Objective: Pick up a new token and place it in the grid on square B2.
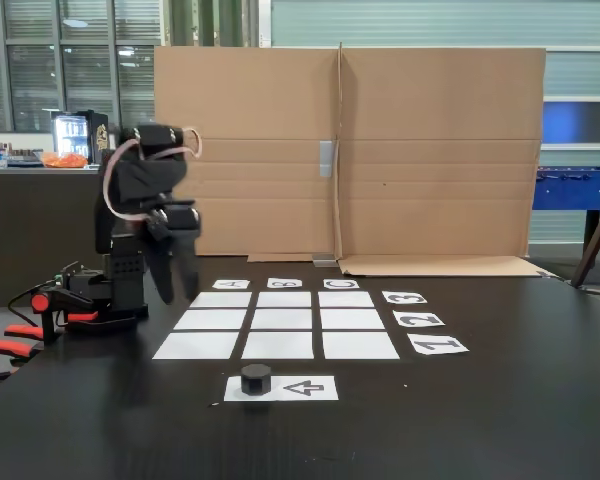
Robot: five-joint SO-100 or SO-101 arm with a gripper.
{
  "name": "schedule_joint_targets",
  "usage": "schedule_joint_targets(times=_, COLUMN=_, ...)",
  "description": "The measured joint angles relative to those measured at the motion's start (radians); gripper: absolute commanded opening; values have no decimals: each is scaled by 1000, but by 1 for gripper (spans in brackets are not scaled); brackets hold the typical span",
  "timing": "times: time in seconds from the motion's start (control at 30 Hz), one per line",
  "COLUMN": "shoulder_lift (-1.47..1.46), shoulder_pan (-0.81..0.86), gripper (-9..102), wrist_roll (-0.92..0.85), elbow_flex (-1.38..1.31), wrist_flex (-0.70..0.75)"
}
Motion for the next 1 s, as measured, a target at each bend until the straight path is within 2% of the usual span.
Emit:
schedule_joint_targets(times=0.37, shoulder_lift=-210, shoulder_pan=-64, gripper=27, wrist_roll=40, elbow_flex=-213, wrist_flex=2)
schedule_joint_targets(times=1.0, shoulder_lift=-388, shoulder_pan=-199, gripper=27, wrist_roll=55, elbow_flex=-319, wrist_flex=2)
